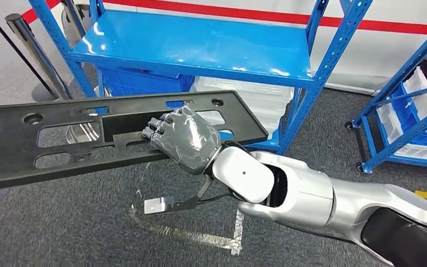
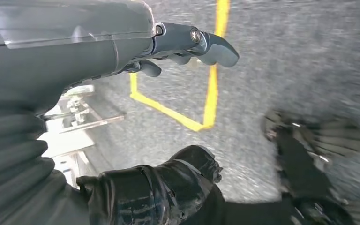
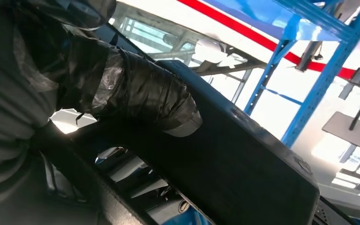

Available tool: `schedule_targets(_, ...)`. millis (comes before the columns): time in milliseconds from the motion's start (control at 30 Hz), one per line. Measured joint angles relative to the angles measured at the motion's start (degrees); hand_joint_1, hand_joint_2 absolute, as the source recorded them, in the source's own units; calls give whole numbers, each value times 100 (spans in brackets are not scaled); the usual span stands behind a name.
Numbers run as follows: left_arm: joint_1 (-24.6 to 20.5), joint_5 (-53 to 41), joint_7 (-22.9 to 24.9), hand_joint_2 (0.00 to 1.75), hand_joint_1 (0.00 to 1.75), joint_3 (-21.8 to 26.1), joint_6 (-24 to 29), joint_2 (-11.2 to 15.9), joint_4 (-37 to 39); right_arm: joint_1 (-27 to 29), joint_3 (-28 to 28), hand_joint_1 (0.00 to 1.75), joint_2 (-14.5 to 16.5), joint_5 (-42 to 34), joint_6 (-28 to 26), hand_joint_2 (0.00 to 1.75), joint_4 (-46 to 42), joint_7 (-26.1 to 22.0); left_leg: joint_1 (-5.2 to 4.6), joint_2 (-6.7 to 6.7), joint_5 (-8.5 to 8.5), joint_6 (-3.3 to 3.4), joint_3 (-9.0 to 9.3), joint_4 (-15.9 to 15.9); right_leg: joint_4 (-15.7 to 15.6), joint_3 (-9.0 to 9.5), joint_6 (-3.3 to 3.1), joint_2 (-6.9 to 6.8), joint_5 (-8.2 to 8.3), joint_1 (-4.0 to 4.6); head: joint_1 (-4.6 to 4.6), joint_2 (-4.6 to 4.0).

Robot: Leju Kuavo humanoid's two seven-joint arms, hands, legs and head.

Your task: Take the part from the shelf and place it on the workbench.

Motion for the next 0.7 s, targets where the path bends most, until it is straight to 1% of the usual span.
schedule_targets(33,7,1,7,175,0,0,1,5,4,-4,2,175,0,0,4,175,8,0,-10,2,46,34,-54,0,352,-122,7,11,-241,3,9,0)
schedule_targets(67,15,1,13,175,0,0,1,11,8,-4,6,175,-1,0,7,175,17,0,-21,5,87,57,-108,2,715,-228,10,19,-439,6,11,0)
schedule_targets(100,26,1,16,175,0,0,-1,19,12,1,10,175,-1,0,11,175,26,0,-36,6,127,72,-158,4,969,-276,6,26,-546,7,13,1)
schedule_targets(133,38,1,18,175,0,0,-2,23,15,6,14,175,-2,0,16,175,34,0,-52,6,159,75,-198,5,1028,-228,-8,29,-543,11,13,1)
schedule_targets(167,50,1,19,175,0,0,-4,26,16,11,16,175,-2,0,21,175,42,0,-68,4,187,72,-228,6,850,-63,-39,32,-442,24,12,1)
schedule_targets(200,60,1,20,175,0,0,-7,26,17,10,16,175,-2,0,25,175,48,0,-79,2,210,65,-247,6,477,196,-92,36,-289,48,13,1)
schedule_targets(233,67,0,20,175,0,0,-9,23,18,6,16,175,-2,0,27,175,52,0,-89,2,231,52,-264,7,75,457,-157,40,-179,77,6,0)
schedule_targets(267,71,0,21,175,0,0,-12,21,18,-1,15,175,-1,0,28,175,55,0,-92,3,254,31,-283,10,-269,659,-208,43,-99,109,6,0)
schedule_targets(300,71,-1,21,175,0,0,-14,19,18,-6,15,175,0,0,29,175,57,0,-85,6,280,1,-301,9,-477,769,-245,47,-66,139,10,0)
schedule_targets(333,72,-2,21,175,0,0,-15,18,18,-8,15,175,2,-1,30,175,60,0,-77,8,308,-32,-317,0,-547,795,-261,48,-71,156,15,0)
schedule_targets(367,73,-2,21,175,0,0,-15,20,18,-11,15,175,2,-1,31,175,64,0,-70,8,335,-64,-324,-11,-579,789,-260,48,-42,164,23,1)
schedule_targets(400,75,-1,21,175,0,0,-14,25,20,-11,14,175,3,-1,32,175,68,0,-63,8,342,-93,-333,-19,-612,788,-267,42,-8,145,26,0)
schedule_targets(433,82,-1,21,175,0,0,-15,27,22,-11,14,175,5,-1,32,175,70,0,-67,8,294,-115,-356,16,-650,789,-279,34,30,120,22,0)
schedule_targets(467,88,0,23,175,0,0,-16,28,24,-13,13,175,8,0,32,175,72,0,-70,8,178,-137,-414,150,-688,784,-298,23,71,96,14,0)
schedule_targets(500,92,1,25,175,0,0,-17,30,26,-14,13,175,12,-1,32,175,72,0,-65,10,0,-158,-513,393,-711,771,-314,12,106,77,8,0)
schedule_targets(567,94,1,28,175,0,0,-20,30,28,-13,18,175,16,-2,33,175,77,0,-59,10,-397,-202,-769,1103,-705,714,-335,0,148,84,0,0)
schedule_targets(600,97,1,28,175,0,0,-19,33,30,-10,25,175,17,-2,34,175,81,0,-56,10,-506,-220,-849,1378,-690,681,-332,-3,162,86,-1,-1)
schedule_targets(633,101,1,30,175,0,0,-17,38,32,-7,31,175,17,-2,34,175,85,0,-56,11,-518,-231,-844,1476,-670,650,-329,-4,173,87,-1,-1)
schedule_targets(667,106,1,32,175,0,0,-16,42,34,-6,37,175,17,-2,34,175,87,0,-56,11,-429,-233,-726,1349,-644,621,-325,-3,179,85,-2,0)
schedule_targets(700,110,1,33,175,0,0,-14,50,35,-6,40,175,17,-2,34,175,88,0,-56,12,-267,-226,-510,1018,-615,600,-321,-1,182,84,-3,0)
